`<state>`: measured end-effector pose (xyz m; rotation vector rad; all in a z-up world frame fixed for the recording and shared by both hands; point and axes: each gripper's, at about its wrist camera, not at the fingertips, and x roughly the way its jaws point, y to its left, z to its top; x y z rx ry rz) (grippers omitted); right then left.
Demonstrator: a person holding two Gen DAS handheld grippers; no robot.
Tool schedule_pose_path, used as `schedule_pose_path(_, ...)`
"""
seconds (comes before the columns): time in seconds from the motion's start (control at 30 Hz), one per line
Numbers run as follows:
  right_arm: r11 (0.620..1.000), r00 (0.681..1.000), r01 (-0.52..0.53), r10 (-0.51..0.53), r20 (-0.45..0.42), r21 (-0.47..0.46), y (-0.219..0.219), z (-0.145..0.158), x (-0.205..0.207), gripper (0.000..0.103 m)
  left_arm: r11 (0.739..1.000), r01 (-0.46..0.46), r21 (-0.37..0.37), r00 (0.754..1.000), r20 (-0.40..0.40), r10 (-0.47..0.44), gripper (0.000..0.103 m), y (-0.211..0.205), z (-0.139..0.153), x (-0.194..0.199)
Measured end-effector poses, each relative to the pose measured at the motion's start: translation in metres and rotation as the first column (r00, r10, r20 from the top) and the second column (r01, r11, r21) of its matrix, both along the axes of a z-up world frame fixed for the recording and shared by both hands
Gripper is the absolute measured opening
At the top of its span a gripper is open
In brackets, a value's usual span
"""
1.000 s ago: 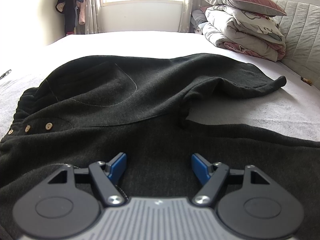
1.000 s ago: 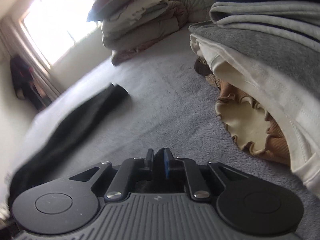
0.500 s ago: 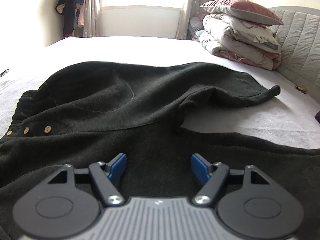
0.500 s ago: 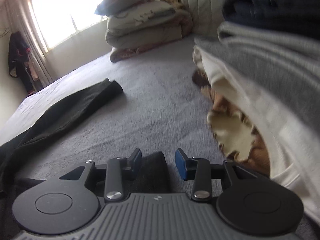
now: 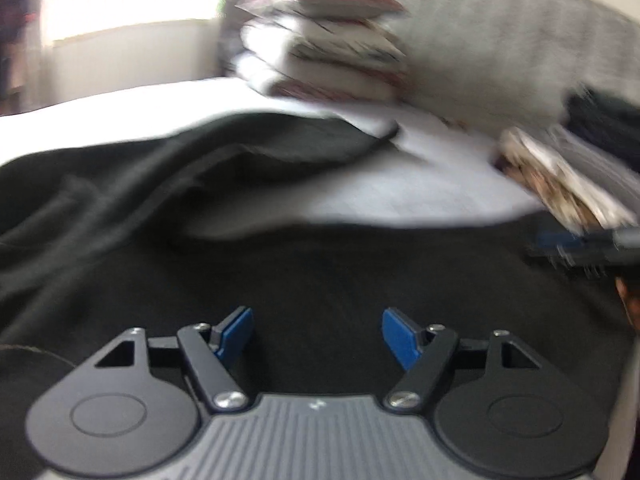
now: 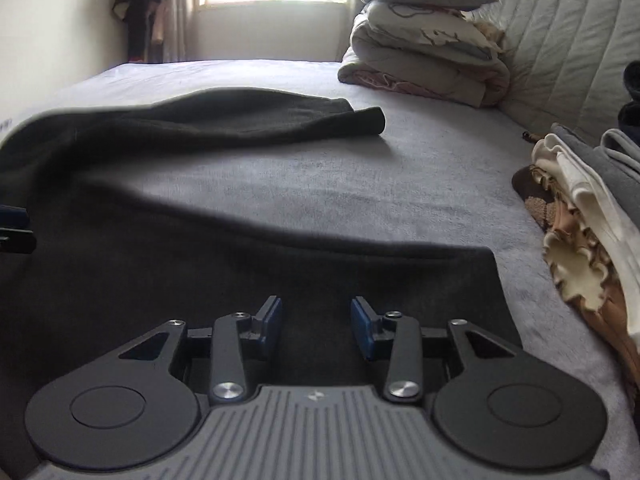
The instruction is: Fold clothes
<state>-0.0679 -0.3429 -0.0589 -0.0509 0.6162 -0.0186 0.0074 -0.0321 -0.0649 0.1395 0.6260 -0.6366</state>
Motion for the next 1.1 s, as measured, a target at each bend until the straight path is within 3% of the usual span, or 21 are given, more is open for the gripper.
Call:
schedule_pose_path(0.07, 1.000, 1.000, 0.001, -0.001, 0.014, -0.007, -0.007, -0.004, -0.010, 0.049, 0.999, 0.043, 0.029, 0.999, 0.018, -0.044, 0.074, 0.001, 0.000, -0.010)
schedule_pose_path(0.23, 0.998, 0.998, 0.043, -0.044, 0.039, 0.039, -0.034, -0.005, -0.032, 0.050, 0.997, 0.071, 0.015, 0.997, -0.006, -0.071, 0.074, 0.016, -0.001, -0.022)
schedule_pose_path(0.53, 0.998, 0.997, 0.058, -0.058, 0.053, 0.008, -0.006, 0.015, -0.029, 0.051, 0.999, 0.052, -0.013, 0.999, -0.007, -0.052, 0.074, 0.025, 0.018, -0.041)
schedule_pose_path(0.8, 0.999, 0.997, -0.043, 0.043, 0.068, 0.002, 0.041, 0.028, -0.006, 0.054, 0.999, -0.050, -0.003, 0.995, 0.087, 0.050, 0.077, 0.036, 0.031, -0.033)
schedule_pose_path(1.1, 0.991, 0.991, -0.132, 0.133, 0.020, -0.030, 0.084, 0.022, 0.010, 0.055, 0.968, -0.251, 0.023, 0.967, -0.028, 0.251, 0.077, 0.060, 0.013, -0.001)
